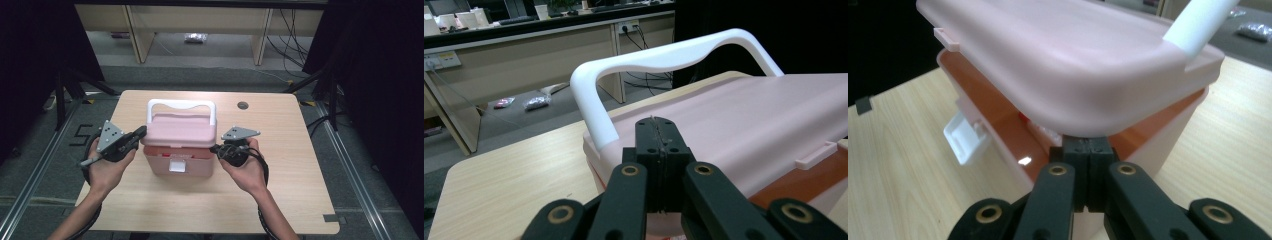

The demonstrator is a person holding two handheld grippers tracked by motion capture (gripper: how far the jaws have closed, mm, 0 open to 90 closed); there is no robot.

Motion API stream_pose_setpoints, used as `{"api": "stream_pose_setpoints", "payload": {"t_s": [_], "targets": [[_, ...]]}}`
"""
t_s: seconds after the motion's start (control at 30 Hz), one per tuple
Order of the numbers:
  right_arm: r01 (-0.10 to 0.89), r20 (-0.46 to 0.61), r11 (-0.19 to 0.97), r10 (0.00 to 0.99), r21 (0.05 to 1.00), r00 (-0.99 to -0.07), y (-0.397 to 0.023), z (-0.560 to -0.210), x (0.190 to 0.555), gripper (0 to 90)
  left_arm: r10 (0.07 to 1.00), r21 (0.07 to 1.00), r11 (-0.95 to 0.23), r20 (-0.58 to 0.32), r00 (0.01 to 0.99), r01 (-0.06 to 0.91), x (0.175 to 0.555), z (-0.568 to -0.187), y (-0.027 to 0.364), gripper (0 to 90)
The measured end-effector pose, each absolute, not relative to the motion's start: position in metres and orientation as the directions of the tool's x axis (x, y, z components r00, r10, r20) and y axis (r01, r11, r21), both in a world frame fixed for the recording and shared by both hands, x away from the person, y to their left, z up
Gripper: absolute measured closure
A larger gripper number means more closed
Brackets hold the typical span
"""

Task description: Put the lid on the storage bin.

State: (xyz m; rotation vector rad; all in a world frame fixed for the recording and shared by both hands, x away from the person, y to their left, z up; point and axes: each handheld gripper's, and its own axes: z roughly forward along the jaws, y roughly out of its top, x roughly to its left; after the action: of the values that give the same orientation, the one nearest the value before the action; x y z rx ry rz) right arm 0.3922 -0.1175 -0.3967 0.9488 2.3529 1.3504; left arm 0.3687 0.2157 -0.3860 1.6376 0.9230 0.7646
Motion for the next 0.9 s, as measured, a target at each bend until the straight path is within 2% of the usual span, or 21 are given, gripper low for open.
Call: {"api": "stream_pose_setpoints", "payload": {"t_s": [0.07,0.13,0.23,0.37,0.67,0.9], "targets": [[0.394,0.068,0.358,0.661,0.847,-0.747,-0.120,-0.397,0.392,90.0,0.865,0.969,-0.150,0.034,0.500,0.194,0.368,-0.388,0.216,89.5],[0.426,0.101,0.345,0.667,0.836,-0.739,-0.121,-0.398,0.389,90.0,0.865,0.968,-0.154,0.034,0.500,0.199,0.368,-0.389,0.216,89.5],[0.404,0.065,0.370,0.664,0.836,-0.745,-0.126,-0.398,0.389,90.0,0.866,0.966,-0.156,0.033,0.500,0.205,0.367,-0.392,0.216,89.5],[0.449,0.089,0.362,0.690,0.817,-0.718,-0.133,-0.398,0.384,90.0,0.866,0.963,-0.157,0.028,0.499,0.219,0.365,-0.397,0.216,89.5],[0.422,0.054,0.343,0.720,0.840,-0.692,-0.155,-0.393,0.387,90.0,0.874,0.964,-0.145,0.019,0.486,0.224,0.362,-0.403,0.221,89.0],[0.437,0.034,0.348,0.749,0.830,-0.661,-0.171,-0.390,0.390,90.0,0.888,0.972,-0.110,0.002,0.459,0.209,0.358,-0.407,0.228,83.2]]}}
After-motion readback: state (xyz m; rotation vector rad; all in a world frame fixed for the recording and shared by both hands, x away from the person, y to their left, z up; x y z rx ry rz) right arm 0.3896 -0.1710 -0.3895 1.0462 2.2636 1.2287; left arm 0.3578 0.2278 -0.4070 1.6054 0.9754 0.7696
